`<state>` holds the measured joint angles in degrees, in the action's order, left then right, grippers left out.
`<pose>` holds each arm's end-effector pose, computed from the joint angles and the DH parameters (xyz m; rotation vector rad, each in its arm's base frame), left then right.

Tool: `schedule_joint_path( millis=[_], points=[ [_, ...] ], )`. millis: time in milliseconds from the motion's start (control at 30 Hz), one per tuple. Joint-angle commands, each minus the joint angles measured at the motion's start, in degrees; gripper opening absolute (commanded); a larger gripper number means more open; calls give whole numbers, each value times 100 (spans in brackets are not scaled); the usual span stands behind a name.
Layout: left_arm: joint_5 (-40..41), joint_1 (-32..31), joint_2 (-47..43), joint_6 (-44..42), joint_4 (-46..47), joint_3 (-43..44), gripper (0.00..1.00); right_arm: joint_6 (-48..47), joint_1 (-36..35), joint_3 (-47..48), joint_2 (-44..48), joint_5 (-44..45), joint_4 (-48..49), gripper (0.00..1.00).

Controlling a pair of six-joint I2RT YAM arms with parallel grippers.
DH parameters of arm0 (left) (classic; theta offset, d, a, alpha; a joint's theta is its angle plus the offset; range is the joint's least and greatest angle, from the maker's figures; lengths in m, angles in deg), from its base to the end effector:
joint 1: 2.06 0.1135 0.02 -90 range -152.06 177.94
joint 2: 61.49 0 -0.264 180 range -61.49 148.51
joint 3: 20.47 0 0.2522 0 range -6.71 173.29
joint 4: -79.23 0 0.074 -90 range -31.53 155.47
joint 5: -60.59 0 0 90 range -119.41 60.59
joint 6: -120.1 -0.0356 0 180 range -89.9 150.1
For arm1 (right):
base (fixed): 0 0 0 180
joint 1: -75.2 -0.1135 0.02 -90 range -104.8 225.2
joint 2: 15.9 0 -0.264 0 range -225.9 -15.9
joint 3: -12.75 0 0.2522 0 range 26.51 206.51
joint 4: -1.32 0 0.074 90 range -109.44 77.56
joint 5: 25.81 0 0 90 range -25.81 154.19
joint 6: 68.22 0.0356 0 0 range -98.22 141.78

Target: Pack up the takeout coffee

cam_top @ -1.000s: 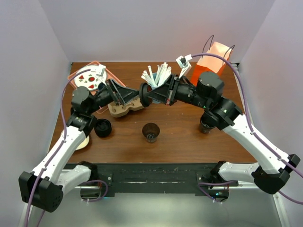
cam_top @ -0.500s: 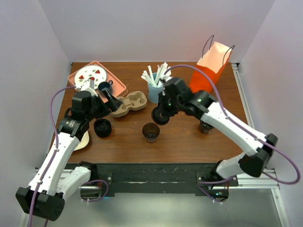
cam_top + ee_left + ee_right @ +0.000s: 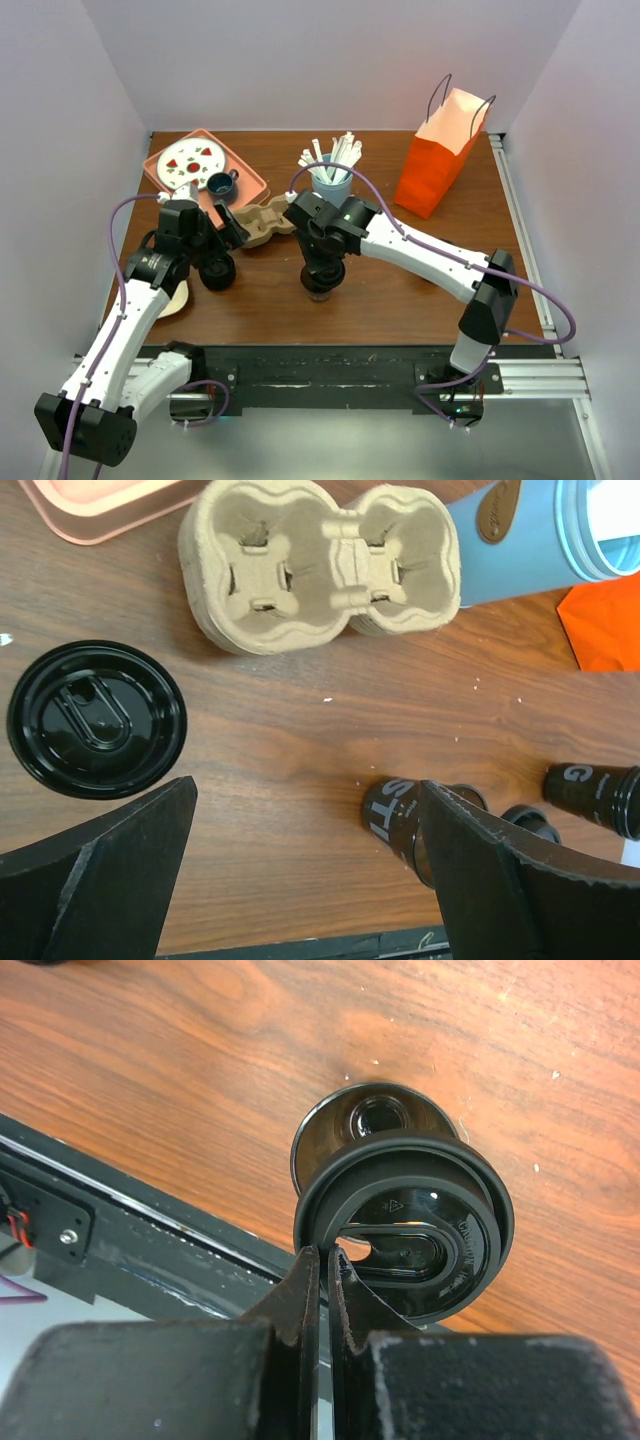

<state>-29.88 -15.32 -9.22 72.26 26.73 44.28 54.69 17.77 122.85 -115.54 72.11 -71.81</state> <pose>0.1835 -0.0435 0.3063 -0.5754 2.2506 -0.5119 0.1992 0.3027 0.3225 -0.5270 2.6382 0.3325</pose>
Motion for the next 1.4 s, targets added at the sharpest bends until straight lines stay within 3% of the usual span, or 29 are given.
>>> schedule_joint_path(
  millis=[0,233,1367],
  points=[
    [267,16,-24,-164,25,79,97,-13,-66,237,-3,175,-171,0],
    [232,16,11,-128,16,8,97,23,-137,87,-240,25,189,0],
    [346,16,38,-260,-90,61,97,207,-286,632,-943,148,-162,0]
  ],
)
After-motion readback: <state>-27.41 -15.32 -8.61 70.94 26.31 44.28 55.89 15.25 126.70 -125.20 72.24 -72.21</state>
